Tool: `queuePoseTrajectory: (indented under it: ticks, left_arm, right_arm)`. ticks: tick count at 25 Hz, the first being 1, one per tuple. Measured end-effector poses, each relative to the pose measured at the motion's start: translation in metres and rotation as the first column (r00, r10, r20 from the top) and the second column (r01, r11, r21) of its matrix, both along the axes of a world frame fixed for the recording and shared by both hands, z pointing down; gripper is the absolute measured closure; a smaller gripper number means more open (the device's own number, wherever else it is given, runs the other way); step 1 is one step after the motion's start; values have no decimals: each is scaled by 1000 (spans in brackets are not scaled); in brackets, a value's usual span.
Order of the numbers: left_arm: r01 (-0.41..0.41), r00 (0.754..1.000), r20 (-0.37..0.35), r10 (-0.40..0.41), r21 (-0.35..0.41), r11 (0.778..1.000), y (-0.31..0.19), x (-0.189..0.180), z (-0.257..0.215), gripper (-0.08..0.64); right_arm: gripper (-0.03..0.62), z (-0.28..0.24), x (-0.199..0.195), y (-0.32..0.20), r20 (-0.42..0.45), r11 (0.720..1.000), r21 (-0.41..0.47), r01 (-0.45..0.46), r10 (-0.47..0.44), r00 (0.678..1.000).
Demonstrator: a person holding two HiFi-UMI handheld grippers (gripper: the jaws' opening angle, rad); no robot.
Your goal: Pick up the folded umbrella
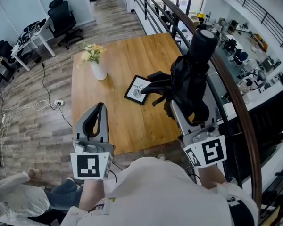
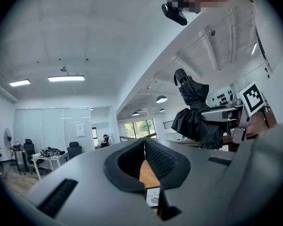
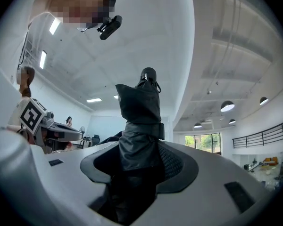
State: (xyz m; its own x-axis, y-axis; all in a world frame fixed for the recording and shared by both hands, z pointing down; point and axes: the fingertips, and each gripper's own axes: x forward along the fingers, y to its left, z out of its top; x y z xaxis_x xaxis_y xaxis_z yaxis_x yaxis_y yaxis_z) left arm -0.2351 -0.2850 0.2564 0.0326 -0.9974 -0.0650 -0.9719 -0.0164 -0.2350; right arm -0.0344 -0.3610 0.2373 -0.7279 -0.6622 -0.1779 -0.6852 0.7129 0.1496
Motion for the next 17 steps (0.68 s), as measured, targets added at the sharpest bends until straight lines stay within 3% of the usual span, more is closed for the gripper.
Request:
queuePoseTrajectory:
  ticks: [5,17]
  left_arm:
    - [-16,999,-31,16,-2,1000,1,-1,4,540]
    - [-11,998,-66,10,-18,1000,6,-5,11,540]
  right_arm:
    - [345,6,-1,0,9,999,-48,14,-14,1000]
    - [345,13,-10,5,-27,997,-71,23,-25,999]
